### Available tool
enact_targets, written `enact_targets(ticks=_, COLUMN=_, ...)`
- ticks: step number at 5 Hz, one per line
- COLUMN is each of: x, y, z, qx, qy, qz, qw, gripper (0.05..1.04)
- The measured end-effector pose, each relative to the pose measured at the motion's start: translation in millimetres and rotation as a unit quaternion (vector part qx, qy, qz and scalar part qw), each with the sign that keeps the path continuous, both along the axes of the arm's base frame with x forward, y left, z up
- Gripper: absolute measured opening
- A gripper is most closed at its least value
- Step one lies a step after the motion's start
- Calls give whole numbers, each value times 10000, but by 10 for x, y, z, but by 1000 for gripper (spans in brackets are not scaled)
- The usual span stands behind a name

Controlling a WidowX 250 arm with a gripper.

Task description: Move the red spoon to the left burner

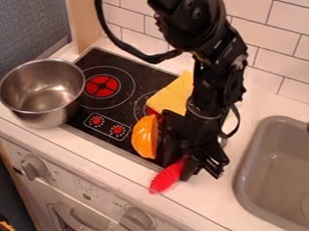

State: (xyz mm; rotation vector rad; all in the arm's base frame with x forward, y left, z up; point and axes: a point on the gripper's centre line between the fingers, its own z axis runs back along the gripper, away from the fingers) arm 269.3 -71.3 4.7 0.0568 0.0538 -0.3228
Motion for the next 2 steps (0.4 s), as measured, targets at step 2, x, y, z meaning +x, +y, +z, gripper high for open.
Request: enact_targets(ticks=2, x=497, y=-53, z=774, qx=-791, qy=-899, qz=200, qw=9926, gripper=369)
